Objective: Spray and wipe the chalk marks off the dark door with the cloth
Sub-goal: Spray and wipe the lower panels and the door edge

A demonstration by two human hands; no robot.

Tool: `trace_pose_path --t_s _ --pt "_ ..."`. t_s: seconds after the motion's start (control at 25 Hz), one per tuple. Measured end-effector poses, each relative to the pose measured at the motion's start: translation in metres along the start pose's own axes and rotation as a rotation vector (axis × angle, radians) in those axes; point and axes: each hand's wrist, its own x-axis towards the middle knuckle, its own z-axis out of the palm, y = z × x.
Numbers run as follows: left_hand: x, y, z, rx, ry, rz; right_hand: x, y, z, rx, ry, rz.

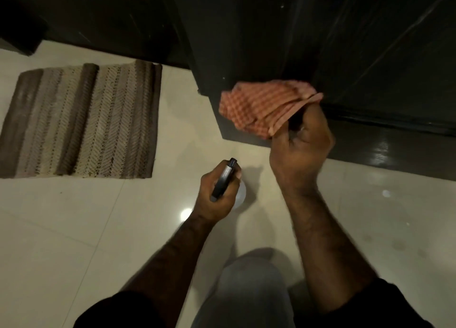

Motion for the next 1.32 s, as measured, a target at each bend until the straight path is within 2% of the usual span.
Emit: trace_pose_path --t_s 0.04,0.08,0.12,0.2,0.24,0.32,0.36,0.4,0.48,0.56,0.6,0.64,0.68,0.72,0.76,0.8,0.88,0.96,1.0,1.08,1.12,1.16,1.2,1.32 --pt "-0.001 0.000 0.000 -0.010 0.001 0.007 0.002 0.004 0.003 -0.046 0.033 -0.145" --pt "-0.003 0.002 -0.002 -0.012 0.004 0.012 -0.004 0.015 0.006 -0.156 -0.002 -0.246" --pt "-0.004 0.003 -0.004 -0.010 0.011 0.015 -0.017 0.035 0.009 -0.294 -0.116 -0.271" --pt "-0.009 0.002 -0.010 -0.008 0.048 -0.022 -0.045 0.066 0.011 -0.482 -0.401 -0.051" --pt "-0.011 0.001 -0.014 -0.012 0.064 -0.038 -0.052 0.064 0.009 -0.441 -0.434 0.148" --pt "-0.011 0.000 -0.020 -0.017 0.093 -0.035 -0.045 0.034 0.026 -0.253 -0.350 0.501" --pt "-0.010 0.000 -0.021 -0.027 0.095 -0.033 -0.038 0.016 0.036 -0.124 -0.245 0.511" --pt "-0.008 -0.001 -0.021 -0.038 0.091 -0.029 -0.031 -0.004 0.042 -0.015 -0.141 0.423" --pt "-0.007 -0.005 -0.020 -0.049 0.078 -0.014 -0.021 -0.031 0.049 0.049 0.007 0.114" --pt "-0.008 -0.006 -0.020 -0.068 0.068 -0.019 -0.027 -0.004 0.054 -0.180 -0.109 -0.184" --pt "-0.008 -0.007 -0.021 -0.070 0.068 -0.014 -0.036 0.022 0.056 -0.328 -0.233 -0.220" --pt "-0.008 -0.008 -0.022 -0.068 0.075 -0.012 -0.046 0.039 0.055 -0.419 -0.396 -0.088" --pt "-0.009 -0.009 -0.021 -0.058 0.088 -0.009 -0.050 0.042 0.052 -0.435 -0.520 0.143" --pt "-0.009 -0.010 -0.020 -0.048 0.096 -0.013 -0.050 0.037 0.051 -0.388 -0.542 0.359" --pt "-0.009 -0.011 -0.019 -0.049 0.105 -0.012 -0.047 0.029 0.055 -0.307 -0.498 0.426" --pt "-0.010 -0.011 -0.018 -0.061 0.109 -0.004 -0.039 0.015 0.060 -0.190 -0.417 0.395" --pt "-0.008 -0.013 -0.016 -0.082 0.110 0.021 -0.020 -0.019 0.066 0.068 -0.197 0.183" --pt "-0.009 -0.012 -0.015 -0.091 0.095 0.036 -0.012 -0.018 0.075 0.067 -0.207 -0.074" --pt "-0.010 -0.011 -0.016 -0.093 0.084 0.034 -0.021 -0.001 0.078 -0.034 -0.291 -0.082" --pt "-0.011 -0.012 -0.017 -0.094 0.092 0.030 -0.044 0.040 0.072 -0.318 -0.548 0.133" --pt "-0.012 -0.013 -0.016 -0.091 0.098 0.020 -0.051 0.047 0.063 -0.345 -0.612 0.301" --pt "-0.012 -0.013 -0.016 -0.090 0.101 0.012 -0.051 0.046 0.060 -0.287 -0.590 0.405" --pt "-0.011 -0.012 -0.016 -0.085 0.112 0.010 -0.044 0.034 0.062 -0.189 -0.530 0.394" --pt "-0.009 -0.014 -0.015 -0.082 0.122 0.016 -0.010 -0.018 0.071 0.057 -0.256 -0.010"
